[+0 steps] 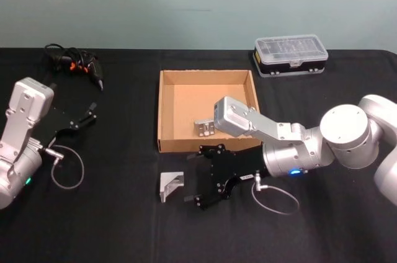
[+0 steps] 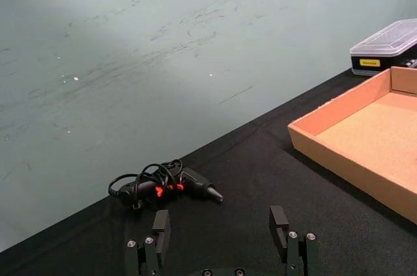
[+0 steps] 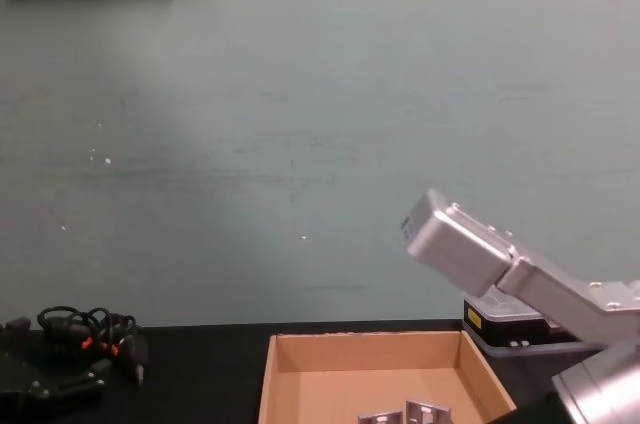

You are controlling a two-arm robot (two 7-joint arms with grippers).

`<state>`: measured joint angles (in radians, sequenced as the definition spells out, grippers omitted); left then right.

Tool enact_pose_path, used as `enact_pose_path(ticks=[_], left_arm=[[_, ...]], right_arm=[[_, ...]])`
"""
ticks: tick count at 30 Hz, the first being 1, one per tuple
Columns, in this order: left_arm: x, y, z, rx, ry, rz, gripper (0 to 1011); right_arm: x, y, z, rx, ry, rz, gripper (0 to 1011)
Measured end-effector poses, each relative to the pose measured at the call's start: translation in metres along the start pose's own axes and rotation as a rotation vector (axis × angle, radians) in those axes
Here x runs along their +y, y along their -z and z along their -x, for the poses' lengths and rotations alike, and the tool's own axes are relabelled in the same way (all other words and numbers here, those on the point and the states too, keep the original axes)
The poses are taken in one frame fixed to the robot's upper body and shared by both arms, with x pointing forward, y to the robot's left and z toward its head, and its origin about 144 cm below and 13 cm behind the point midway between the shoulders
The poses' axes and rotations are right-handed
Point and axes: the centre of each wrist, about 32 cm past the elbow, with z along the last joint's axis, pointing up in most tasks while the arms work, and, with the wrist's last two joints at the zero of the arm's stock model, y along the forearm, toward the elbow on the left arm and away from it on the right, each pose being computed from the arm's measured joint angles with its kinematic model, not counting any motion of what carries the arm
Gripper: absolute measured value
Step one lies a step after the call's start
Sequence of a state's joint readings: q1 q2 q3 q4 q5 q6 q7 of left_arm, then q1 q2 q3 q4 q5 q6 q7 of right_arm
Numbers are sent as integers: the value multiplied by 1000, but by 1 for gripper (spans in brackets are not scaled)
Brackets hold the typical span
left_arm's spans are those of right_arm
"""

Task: Use one hand to pick up the angle iron from the table and place it into the box.

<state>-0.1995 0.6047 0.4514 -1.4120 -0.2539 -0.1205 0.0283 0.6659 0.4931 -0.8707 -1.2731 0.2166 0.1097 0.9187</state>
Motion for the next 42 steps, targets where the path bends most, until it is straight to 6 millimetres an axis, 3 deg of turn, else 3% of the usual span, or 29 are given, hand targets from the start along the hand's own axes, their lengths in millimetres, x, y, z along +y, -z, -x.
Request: enact_pose_path(ticks=[42], left_arm=[[0,0,0,0,0,0,1000]], right_arm=[[25,2,-9,10,-14,-2,998]])
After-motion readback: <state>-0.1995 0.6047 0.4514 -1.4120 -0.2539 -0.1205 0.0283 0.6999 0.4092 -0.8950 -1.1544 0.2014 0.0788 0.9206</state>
